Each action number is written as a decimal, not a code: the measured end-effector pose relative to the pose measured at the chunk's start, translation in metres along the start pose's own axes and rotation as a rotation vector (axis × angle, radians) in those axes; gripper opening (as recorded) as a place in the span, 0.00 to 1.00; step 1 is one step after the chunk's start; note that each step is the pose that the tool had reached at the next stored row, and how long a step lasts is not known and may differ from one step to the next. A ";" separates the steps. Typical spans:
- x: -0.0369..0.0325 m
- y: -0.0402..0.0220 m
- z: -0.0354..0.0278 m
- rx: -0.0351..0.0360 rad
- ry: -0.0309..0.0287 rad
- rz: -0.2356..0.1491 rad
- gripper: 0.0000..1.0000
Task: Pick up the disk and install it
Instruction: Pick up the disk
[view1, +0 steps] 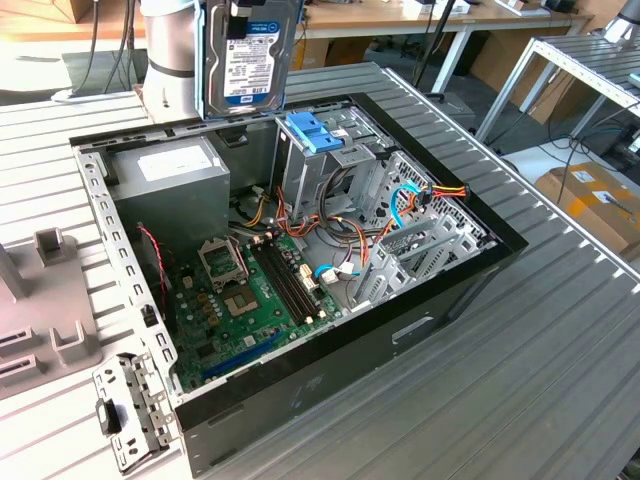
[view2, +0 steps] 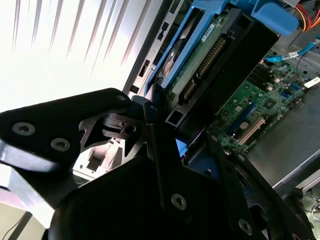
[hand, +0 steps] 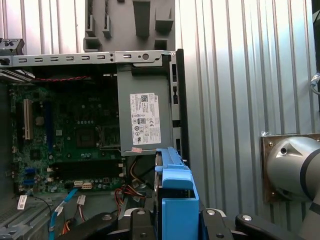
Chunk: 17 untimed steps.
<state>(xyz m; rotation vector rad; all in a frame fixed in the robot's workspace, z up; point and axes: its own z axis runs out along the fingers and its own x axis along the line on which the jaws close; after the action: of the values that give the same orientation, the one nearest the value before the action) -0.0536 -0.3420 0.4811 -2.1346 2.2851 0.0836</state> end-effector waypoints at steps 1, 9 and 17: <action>0.0001 0.0000 0.0000 0.0000 -0.0001 0.000 0.36; 0.0009 -0.0001 0.0000 0.0001 0.0000 0.000 0.36; 0.0027 -0.0002 -0.0001 0.0001 -0.0001 0.000 0.36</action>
<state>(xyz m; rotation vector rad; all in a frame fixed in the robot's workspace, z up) -0.0536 -0.3447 0.4810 -2.1345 2.2850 0.0837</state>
